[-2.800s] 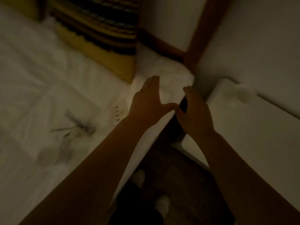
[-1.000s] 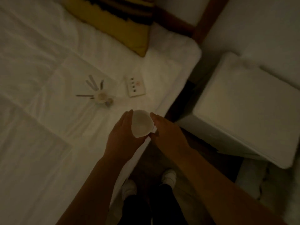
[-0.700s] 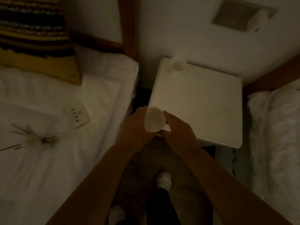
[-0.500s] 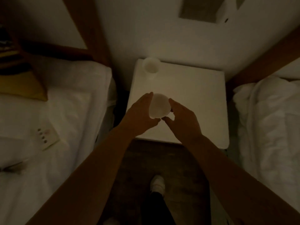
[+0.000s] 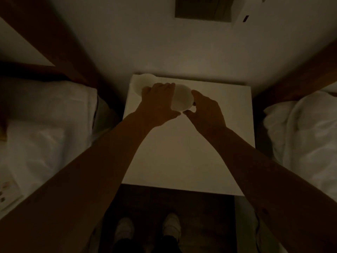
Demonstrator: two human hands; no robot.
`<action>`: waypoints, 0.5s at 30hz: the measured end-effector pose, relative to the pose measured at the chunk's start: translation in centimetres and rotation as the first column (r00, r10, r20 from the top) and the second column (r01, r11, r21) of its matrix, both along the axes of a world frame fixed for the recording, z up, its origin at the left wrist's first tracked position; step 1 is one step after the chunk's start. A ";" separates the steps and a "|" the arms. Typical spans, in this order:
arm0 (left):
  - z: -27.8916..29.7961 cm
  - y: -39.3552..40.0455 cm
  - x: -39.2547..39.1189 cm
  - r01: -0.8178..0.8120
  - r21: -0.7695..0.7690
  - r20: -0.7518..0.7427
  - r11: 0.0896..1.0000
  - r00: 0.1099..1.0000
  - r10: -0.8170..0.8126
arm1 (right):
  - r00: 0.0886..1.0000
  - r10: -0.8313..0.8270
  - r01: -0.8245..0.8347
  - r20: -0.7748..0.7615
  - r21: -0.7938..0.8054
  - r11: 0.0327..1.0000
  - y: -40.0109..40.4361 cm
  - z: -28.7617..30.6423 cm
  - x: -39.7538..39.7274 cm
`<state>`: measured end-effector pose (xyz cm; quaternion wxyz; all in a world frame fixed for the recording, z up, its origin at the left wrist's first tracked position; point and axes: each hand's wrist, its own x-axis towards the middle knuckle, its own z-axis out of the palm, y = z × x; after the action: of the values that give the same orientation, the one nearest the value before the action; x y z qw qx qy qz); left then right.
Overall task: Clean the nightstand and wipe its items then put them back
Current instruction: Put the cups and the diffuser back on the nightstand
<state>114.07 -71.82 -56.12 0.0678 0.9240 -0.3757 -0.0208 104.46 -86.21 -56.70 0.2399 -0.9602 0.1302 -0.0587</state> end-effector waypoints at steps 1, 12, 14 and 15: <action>-0.4 -0.1 0.5 0.007 0.009 0.015 1.000 1.000 -0.007 | 1.000 0.004 -0.004 0.005 -0.008 1.000 -0.3 -0.5 0.5; -1.6 -0.7 2.9 0.029 0.051 -0.086 0.998 0.996 -0.024 | 1.000 -0.030 0.030 0.004 -0.007 1.000 -0.4 -2.4 2.8; -1.8 -0.7 3.3 0.023 0.057 -0.099 0.998 0.995 -0.017 | 0.999 -0.048 0.048 0.004 0.004 0.999 -0.4 -2.4 3.2; -1.9 -0.8 3.5 0.025 0.061 -0.105 0.998 0.994 -0.019 | 0.998 -0.060 0.060 0.001 0.008 0.998 -0.4 -2.4 3.4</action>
<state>117.52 -72.65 -58.02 0.0581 0.9191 -0.3811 -0.0814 107.84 -86.60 -59.12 0.2420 -0.9549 0.1590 -0.0660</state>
